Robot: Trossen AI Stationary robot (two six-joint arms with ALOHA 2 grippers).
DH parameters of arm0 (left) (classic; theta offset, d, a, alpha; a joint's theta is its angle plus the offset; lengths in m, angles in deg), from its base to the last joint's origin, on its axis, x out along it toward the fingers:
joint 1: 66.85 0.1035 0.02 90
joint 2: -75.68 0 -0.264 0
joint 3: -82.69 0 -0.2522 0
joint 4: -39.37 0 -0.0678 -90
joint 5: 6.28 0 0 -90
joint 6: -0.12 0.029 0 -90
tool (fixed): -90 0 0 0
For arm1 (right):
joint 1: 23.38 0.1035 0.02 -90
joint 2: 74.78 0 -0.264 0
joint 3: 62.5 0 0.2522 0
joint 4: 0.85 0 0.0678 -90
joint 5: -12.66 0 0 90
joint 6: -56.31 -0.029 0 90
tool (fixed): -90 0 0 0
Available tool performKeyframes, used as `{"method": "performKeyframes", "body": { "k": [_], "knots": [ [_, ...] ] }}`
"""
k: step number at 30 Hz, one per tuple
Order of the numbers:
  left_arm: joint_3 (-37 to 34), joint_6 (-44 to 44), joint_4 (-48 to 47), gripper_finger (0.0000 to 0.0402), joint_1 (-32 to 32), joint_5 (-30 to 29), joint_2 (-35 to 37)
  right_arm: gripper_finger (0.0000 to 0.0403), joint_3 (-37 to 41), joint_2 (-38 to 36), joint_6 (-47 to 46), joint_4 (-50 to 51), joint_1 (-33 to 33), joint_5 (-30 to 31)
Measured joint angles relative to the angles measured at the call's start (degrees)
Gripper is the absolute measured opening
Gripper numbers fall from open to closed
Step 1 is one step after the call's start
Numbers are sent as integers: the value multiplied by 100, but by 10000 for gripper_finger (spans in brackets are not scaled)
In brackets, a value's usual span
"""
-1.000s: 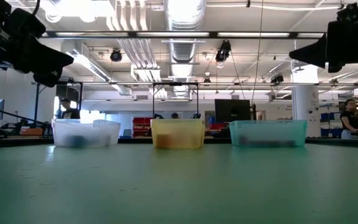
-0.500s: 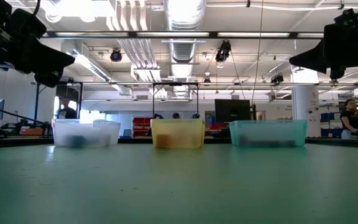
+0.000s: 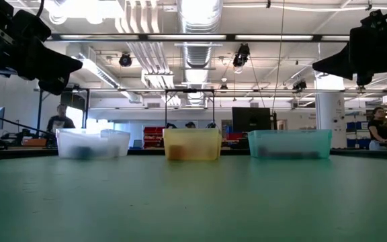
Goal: Sort & place blocks by color
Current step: Return to Home Position
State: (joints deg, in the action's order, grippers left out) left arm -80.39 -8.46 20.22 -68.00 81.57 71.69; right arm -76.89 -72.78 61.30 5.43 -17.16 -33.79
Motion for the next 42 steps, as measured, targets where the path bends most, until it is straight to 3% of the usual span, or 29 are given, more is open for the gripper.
{"method": "performKeyframes", "body": {
  "k": [42],
  "knots": [
    [-51,1,89,0,0,2,-11,50,5,2,-7,0,0,0]
  ]
}}
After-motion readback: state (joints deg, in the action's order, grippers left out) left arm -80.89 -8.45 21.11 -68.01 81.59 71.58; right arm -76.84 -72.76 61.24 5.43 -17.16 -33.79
